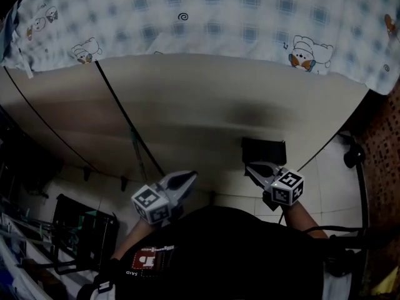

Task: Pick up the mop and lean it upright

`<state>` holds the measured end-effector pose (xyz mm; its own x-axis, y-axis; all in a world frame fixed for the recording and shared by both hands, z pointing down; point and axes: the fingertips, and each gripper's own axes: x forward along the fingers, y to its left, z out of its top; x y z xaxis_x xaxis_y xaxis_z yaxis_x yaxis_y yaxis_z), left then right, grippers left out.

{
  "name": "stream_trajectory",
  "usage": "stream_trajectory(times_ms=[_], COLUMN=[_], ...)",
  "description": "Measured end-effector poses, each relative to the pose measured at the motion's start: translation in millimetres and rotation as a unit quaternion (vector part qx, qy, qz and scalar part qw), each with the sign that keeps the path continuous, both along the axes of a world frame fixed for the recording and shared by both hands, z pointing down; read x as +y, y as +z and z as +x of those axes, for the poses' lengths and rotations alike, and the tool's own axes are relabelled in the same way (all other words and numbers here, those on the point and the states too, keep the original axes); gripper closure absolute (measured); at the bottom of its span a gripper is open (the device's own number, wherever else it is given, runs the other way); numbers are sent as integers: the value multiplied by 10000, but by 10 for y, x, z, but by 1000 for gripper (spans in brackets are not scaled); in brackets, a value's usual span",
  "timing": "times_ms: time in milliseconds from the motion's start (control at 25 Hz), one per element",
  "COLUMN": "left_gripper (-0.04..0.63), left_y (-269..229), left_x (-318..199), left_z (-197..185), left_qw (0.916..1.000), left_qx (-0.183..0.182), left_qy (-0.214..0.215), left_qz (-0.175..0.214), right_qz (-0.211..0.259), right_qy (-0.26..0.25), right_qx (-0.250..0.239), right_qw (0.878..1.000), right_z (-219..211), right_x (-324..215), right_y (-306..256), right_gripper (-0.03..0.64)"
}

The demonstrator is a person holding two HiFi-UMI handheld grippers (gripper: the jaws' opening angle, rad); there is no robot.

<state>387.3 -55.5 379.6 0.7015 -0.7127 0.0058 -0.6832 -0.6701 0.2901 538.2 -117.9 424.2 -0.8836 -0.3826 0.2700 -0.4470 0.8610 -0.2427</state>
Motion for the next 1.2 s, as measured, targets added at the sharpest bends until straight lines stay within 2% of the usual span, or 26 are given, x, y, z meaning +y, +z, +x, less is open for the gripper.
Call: stream_trajectory(times_ms=[240, 400, 600, 840, 960, 1080, 1200], left_gripper=[594, 594, 594, 594, 594, 594, 594], left_y=[31, 31, -39, -37, -10, 33, 77], left_x=[-27, -111, -131, 14, 101, 151, 192], left_z=[-1108, -1484, -1458, -1119, -1070, -1045, -1062], left_qw=[9985, 9968, 9952, 9945, 9964, 9966, 9970], left_qx=[-189, -166, 97, 36, -67, 83, -1], left_qy=[507, 781, 976, 1034, 811, 582, 533], left_qz=[-41, -38, 13, -137, -253, -583, -567], right_qz=[-30, 22, -49, -105, -218, -295, -334], right_qy=[247, 347, 540, 557, 328, 104, -9], right_qx=[76, 205, 281, 75, -37, -112, -232], right_qw=[9997, 9992, 9981, 9984, 9992, 9994, 9992], right_z=[-1158, -1582, -1549, -1286, -1253, -1274, -1369], right_x=[179, 264, 288, 321, 390, 398, 389], right_y=[8, -33, -82, -80, 38, 201, 235], right_gripper=[601, 601, 601, 601, 601, 601, 602])
